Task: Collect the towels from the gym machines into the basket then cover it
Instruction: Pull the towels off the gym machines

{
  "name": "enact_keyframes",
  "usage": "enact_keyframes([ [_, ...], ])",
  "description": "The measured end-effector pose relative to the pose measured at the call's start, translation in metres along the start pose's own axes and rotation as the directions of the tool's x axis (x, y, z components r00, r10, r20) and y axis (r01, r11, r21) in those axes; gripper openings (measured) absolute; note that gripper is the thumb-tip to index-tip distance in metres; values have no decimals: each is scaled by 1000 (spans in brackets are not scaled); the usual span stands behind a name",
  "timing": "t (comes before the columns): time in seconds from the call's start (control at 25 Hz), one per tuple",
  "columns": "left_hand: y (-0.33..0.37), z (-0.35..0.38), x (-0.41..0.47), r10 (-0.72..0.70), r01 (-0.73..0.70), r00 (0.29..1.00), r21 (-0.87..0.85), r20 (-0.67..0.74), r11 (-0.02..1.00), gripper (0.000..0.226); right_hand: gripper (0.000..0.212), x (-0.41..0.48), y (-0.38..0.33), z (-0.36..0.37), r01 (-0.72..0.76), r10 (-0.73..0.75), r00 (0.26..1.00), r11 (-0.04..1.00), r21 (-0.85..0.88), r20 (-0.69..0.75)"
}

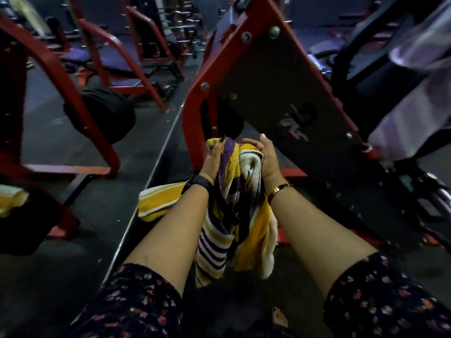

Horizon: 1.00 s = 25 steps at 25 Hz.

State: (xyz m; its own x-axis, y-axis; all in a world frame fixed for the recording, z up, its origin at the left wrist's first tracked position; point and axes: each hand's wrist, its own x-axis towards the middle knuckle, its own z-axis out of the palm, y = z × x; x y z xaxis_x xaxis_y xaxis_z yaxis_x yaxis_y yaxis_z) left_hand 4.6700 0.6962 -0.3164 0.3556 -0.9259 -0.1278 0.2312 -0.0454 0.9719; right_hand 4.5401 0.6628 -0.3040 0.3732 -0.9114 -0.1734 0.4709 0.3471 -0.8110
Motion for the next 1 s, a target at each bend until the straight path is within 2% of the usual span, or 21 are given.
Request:
enact_keyframes([
  [0.16, -9, 64, -11, -43, 18, 976, 113, 214, 993, 44, 53, -39, -31, -52, 54, -33, 978, 994, 96, -206],
  [0.24, -8, 108, -26, -53, -1, 946, 166, 319, 986, 46, 56, -61, -53, -83, 133, -93, 950, 984, 116, -299],
  [0.36, -15, 173, -44, -65, 6, 896, 134, 440, 991, 54, 56, -97, -90, -129, 218, -152, 895, 969, 114, -419],
  [0.48, -30, 232, -64, -78, 40, 838, 82, 540, 996, 45, 51, -140, -124, -166, 269, -198, 845, 960, 75, -497],
  [0.56, -43, 283, -91, -74, 33, 788, 78, 611, 996, 41, 47, -177, -144, -207, 328, -227, 790, 941, 81, -569],
  [0.72, -70, 380, -169, -143, 36, 650, 157, 747, 987, 52, 51, -260, -170, -296, 389, -248, 683, 919, 56, -687],
  [0.8, -81, 418, -204, -198, 84, 600, 185, 775, 979, 47, 50, -295, -179, -330, 393, -260, 624, 919, 9, -737],
  [0.88, -96, 461, -238, -255, 131, 521, 219, 814, 967, 46, 52, -336, -194, -367, 397, -277, 565, 917, -39, -777],
  [1.0, -120, 523, -293, -237, 68, 447, 231, 863, 971, 38, 58, -404, -212, -418, 408, -303, 471, 908, -100, -828],
])
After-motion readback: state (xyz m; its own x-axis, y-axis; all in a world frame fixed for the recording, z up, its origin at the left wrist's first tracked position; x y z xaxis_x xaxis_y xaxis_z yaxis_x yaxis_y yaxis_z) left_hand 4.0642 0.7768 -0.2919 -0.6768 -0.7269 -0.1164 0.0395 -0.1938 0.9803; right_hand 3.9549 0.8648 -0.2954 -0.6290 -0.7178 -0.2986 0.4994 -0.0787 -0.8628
